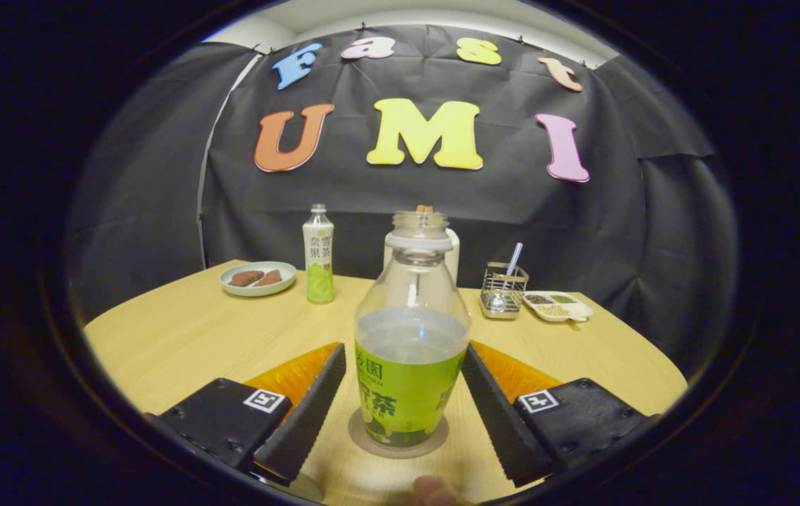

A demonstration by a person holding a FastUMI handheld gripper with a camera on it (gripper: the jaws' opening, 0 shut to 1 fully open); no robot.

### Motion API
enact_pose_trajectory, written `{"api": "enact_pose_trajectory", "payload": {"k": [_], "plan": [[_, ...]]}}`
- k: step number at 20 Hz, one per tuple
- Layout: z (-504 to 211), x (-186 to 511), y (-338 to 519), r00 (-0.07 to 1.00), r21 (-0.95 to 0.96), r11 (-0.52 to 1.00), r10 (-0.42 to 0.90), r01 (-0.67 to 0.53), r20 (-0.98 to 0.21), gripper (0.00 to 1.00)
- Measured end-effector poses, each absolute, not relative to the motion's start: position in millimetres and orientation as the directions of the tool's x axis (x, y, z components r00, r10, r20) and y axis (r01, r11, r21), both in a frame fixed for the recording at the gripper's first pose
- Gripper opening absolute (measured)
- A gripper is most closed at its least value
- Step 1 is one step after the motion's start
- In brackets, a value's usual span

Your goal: Take the bottle from table, then pour the juice into the cup, finally place the bottle on the coaster

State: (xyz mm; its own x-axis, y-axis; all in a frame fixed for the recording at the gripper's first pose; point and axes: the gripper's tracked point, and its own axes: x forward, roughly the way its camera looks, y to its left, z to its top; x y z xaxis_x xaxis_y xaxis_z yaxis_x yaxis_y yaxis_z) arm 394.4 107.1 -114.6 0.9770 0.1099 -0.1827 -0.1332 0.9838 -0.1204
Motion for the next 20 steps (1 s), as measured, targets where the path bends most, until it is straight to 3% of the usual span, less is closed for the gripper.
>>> {"api": "enact_pose_trajectory", "payload": {"k": [8, 15, 20], "plan": [[-82.4, 344.3, 102.4, 0.987, -0.128, 0.984, 0.108, -0.123, -0.118, 1.00], [-19.1, 247.8, 86.8, 0.988, -0.103, 0.985, 0.131, -0.140, -0.086, 1.00], [44.8, 169.1, 56.4, 0.993, -0.073, 0.990, 0.119, -0.118, 0.010, 1.00]]}}
